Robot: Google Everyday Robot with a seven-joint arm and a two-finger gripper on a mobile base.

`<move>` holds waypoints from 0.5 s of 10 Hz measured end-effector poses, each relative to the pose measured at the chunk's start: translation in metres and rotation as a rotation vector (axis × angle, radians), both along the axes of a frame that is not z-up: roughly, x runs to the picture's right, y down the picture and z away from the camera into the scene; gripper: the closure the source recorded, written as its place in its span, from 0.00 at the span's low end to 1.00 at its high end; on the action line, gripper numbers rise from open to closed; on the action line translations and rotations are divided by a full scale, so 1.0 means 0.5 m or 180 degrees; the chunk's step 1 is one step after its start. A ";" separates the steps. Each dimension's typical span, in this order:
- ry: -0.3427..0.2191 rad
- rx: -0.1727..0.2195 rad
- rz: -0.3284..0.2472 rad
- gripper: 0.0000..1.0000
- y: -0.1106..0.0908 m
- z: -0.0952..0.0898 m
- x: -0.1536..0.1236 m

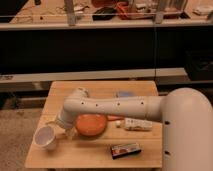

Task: Place the ceramic cup in the ceramic bowl

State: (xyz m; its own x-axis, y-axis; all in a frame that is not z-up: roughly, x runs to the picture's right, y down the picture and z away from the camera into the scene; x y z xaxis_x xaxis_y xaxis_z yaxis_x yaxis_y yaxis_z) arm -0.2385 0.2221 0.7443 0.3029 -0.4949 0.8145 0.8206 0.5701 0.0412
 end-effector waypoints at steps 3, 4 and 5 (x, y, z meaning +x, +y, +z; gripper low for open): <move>0.0105 -0.0014 0.0121 0.20 -0.024 0.015 0.002; 0.0131 -0.0030 0.0184 0.20 -0.038 0.023 0.006; 0.0124 -0.0046 0.0224 0.20 -0.045 0.027 0.009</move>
State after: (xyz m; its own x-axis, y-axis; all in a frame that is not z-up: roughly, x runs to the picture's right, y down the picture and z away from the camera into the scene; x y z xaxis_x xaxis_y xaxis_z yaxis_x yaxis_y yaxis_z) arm -0.2341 0.1997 0.7581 0.3681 -0.4595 0.8083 0.7792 0.6267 0.0014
